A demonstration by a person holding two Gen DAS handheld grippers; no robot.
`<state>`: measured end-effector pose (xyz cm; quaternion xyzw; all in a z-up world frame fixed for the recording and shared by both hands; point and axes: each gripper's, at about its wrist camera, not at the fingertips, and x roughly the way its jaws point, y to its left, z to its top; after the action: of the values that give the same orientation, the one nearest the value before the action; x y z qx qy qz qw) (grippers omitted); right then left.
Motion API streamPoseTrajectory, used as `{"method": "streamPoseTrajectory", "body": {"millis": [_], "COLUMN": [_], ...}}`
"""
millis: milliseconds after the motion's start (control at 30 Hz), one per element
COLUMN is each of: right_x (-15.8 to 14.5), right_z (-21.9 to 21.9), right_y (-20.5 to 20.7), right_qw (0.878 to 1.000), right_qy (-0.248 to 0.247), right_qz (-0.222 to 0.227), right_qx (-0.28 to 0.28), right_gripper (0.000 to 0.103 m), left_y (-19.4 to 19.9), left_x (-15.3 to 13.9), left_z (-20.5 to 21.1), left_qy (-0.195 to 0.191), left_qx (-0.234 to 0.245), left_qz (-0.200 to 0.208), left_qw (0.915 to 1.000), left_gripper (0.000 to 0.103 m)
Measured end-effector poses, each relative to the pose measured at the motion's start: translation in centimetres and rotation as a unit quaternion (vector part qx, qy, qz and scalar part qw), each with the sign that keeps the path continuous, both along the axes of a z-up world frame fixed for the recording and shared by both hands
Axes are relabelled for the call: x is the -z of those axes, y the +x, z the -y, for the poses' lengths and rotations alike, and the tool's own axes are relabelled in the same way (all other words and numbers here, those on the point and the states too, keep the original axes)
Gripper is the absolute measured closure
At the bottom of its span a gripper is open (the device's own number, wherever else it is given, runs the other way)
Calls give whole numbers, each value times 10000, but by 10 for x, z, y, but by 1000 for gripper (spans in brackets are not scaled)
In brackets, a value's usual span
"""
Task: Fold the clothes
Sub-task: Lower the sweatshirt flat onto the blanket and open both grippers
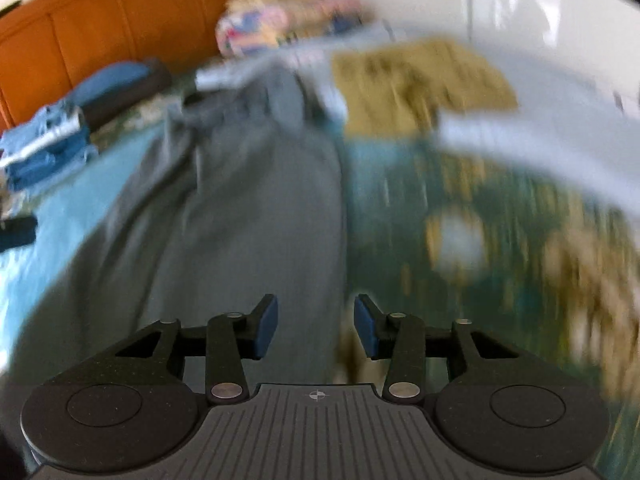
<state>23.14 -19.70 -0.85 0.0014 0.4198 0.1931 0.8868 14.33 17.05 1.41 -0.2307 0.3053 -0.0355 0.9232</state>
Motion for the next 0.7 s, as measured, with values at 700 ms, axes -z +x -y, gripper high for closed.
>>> {"method": "streamPoseTrajectory", "body": {"millis": [700], "right_x": [-17], "right_z": [58], "right_y": [-34], "right_qw": [9885], "right_qy": [1250], "right_qz": [135], "right_qx": [838], "right_gripper": [99], "left_y": [-60], "left_x": [-1], "left_z": [20], "left_qy": [30], "left_qx": [83], "left_qz": [51], "left_qw": [9999], "left_gripper": [53]}}
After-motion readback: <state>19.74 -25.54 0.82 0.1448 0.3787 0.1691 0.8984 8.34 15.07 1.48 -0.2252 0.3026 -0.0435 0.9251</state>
